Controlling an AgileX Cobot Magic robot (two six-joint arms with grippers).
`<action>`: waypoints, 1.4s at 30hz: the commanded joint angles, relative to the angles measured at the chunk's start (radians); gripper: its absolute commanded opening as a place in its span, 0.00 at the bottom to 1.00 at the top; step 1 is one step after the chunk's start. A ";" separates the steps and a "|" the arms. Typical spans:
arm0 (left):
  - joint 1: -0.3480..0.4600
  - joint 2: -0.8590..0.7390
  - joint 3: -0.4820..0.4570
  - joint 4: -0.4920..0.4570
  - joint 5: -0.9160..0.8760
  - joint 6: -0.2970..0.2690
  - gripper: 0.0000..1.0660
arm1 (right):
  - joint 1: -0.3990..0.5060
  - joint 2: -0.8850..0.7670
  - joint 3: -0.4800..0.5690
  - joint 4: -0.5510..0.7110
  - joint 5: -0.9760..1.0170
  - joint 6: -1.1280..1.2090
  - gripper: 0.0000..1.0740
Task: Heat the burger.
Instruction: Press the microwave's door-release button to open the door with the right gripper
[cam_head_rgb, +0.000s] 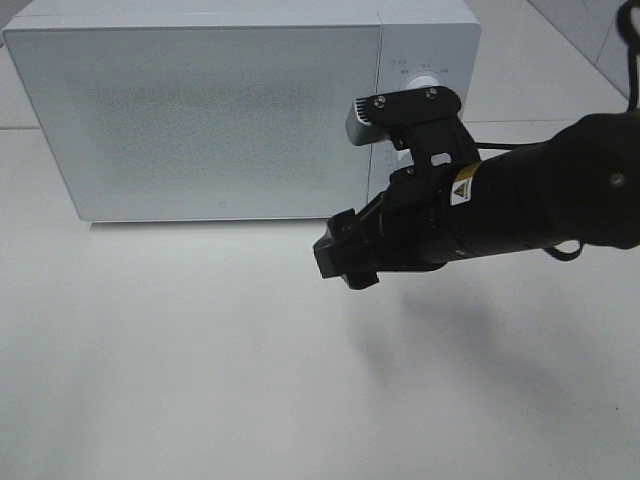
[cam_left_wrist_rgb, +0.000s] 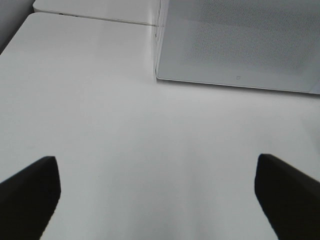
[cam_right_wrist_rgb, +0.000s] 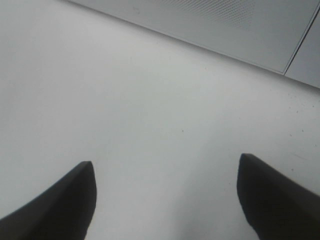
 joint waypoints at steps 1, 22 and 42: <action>0.002 -0.017 0.000 -0.005 0.000 -0.007 0.92 | -0.003 -0.087 0.000 -0.062 0.143 0.003 0.68; 0.002 -0.017 0.000 -0.005 0.000 -0.007 0.92 | -0.003 -0.396 0.000 -0.060 0.741 0.013 0.68; 0.002 -0.017 0.000 -0.005 0.000 -0.007 0.92 | -0.427 -0.901 0.105 -0.063 0.913 0.009 0.67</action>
